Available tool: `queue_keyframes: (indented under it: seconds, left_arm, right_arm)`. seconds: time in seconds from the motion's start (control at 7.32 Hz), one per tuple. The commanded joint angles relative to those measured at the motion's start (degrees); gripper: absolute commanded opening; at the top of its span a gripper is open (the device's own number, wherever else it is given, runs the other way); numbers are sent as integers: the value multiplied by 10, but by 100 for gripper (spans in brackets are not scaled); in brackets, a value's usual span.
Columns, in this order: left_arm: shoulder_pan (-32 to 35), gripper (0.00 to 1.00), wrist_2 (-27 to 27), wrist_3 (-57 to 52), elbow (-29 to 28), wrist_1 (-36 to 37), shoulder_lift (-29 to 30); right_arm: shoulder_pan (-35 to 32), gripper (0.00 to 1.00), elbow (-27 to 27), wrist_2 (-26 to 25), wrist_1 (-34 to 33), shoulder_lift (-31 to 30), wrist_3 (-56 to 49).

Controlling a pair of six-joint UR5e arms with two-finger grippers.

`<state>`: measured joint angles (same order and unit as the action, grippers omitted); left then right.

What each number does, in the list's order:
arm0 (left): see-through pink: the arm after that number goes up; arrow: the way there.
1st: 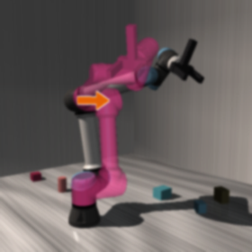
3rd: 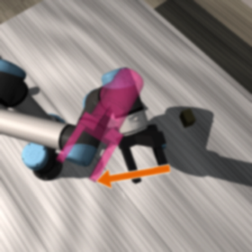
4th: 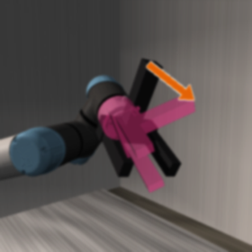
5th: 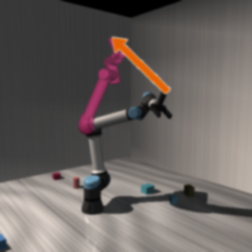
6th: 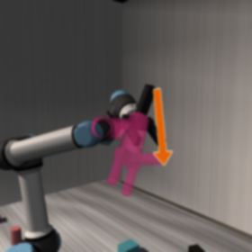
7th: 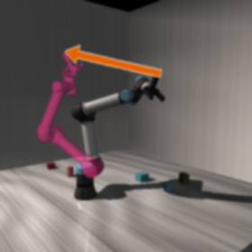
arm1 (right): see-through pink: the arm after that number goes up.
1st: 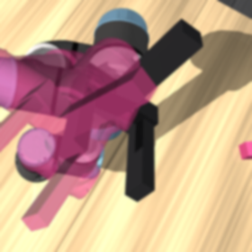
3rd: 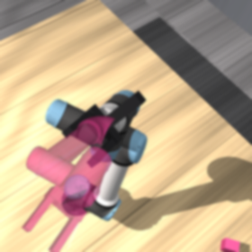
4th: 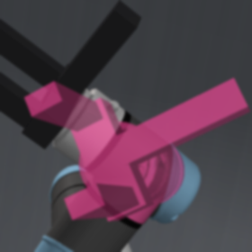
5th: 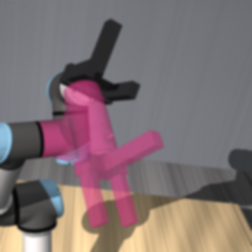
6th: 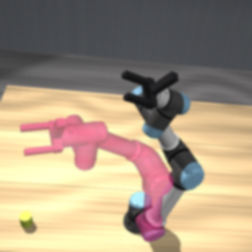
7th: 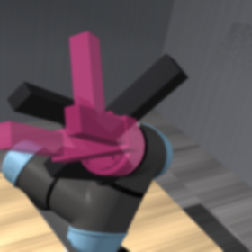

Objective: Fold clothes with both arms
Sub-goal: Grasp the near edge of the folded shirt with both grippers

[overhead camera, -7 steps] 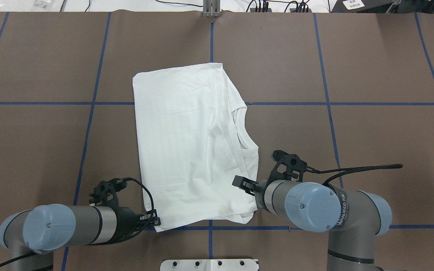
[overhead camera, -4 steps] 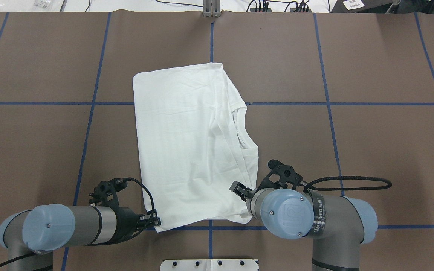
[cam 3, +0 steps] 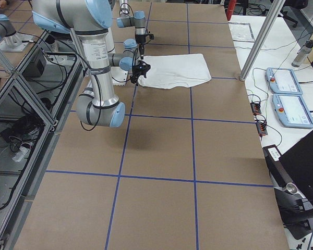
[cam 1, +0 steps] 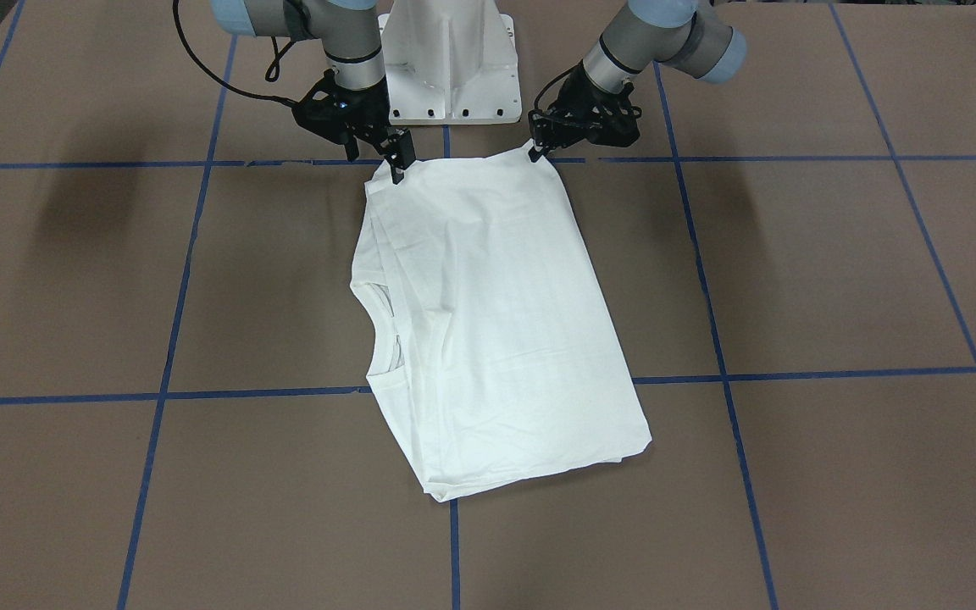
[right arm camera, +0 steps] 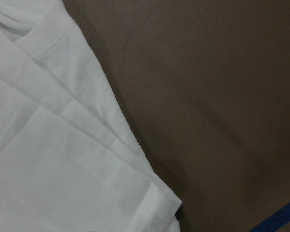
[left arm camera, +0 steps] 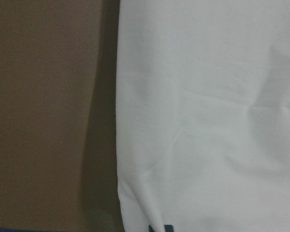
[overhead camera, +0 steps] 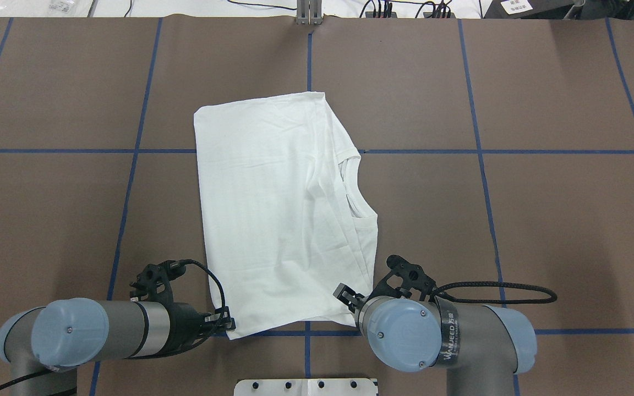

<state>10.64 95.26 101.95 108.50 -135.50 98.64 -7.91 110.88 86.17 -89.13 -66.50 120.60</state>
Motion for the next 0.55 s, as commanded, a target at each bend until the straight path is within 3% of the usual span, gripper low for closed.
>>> queue_keyframes:
  seconds: [0.0, 0.41]
  left_arm:
    - [0, 0, 1, 0, 0, 1, 0]
    - [0, 0, 0, 0, 0, 0, -1]
  right_arm:
    - [10, 88, -3, -7, 0, 1, 2]
    - [11, 74, -5, -8, -1, 1, 3]
